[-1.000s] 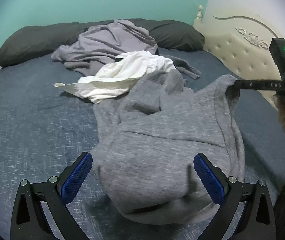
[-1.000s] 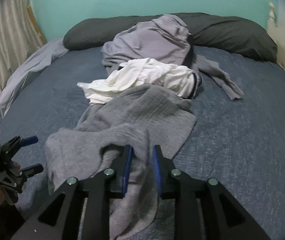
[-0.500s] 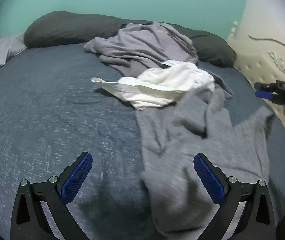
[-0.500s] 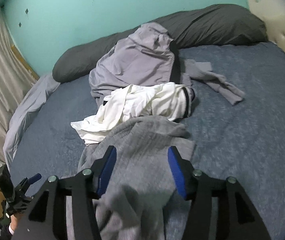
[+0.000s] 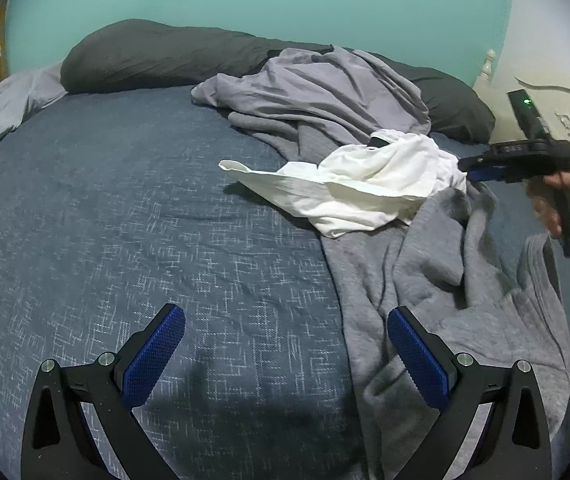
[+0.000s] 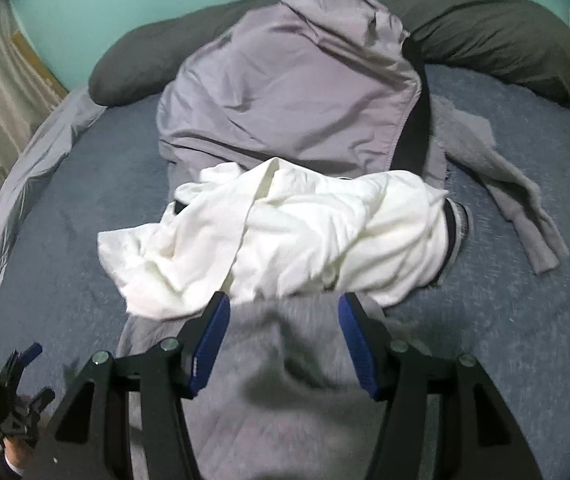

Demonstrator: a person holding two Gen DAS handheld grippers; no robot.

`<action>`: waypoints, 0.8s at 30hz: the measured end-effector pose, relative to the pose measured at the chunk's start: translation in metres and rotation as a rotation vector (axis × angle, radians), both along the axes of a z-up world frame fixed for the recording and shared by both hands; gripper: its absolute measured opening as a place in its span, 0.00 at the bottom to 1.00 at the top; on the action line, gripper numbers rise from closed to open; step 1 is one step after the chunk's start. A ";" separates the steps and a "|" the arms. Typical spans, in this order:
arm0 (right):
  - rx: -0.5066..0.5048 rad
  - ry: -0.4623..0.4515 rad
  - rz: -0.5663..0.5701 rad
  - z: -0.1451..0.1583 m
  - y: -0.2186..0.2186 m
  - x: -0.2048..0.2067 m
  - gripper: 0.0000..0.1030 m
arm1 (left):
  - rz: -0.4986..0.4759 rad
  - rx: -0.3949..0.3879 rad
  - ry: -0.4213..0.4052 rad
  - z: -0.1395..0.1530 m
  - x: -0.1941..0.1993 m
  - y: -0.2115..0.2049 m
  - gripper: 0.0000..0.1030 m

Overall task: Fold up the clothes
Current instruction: 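Release the grey sweater and grasp the white shorts with the right gripper, then carry the white shorts away from the sweater and drop them with the right gripper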

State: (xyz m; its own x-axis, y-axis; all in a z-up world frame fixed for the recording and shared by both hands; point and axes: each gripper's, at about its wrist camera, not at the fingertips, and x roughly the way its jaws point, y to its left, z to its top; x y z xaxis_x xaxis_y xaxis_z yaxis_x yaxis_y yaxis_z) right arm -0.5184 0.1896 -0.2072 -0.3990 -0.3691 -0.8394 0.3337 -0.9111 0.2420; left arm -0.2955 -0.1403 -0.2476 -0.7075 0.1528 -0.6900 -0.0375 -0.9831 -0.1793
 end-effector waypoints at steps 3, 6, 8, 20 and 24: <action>0.005 -0.012 -0.002 -0.008 -0.011 -0.014 0.56 | 0.001 0.001 0.003 0.000 -0.003 -0.003 1.00; 0.015 -0.023 -0.006 -0.016 -0.021 -0.024 0.58 | 0.005 0.011 0.004 0.000 -0.005 -0.007 1.00; 0.027 -0.046 -0.012 -0.024 -0.025 -0.030 0.61 | 0.012 0.022 0.002 0.000 -0.004 -0.010 1.00; 0.051 -0.034 -0.015 -0.044 -0.039 -0.046 0.29 | 0.010 0.022 0.002 -0.001 -0.003 -0.013 1.00; 0.083 0.007 0.005 -0.040 -0.043 -0.042 0.15 | 0.009 0.021 0.002 -0.002 -0.003 -0.013 1.00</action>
State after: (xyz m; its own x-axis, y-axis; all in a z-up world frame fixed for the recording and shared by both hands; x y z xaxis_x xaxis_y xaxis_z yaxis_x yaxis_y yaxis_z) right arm -0.5609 0.1470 -0.2468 -0.4032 -0.3004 -0.8644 0.3400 -0.9261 0.1633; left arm -0.2981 -0.1531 -0.2493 -0.7103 0.1609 -0.6852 -0.0295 -0.9795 -0.1995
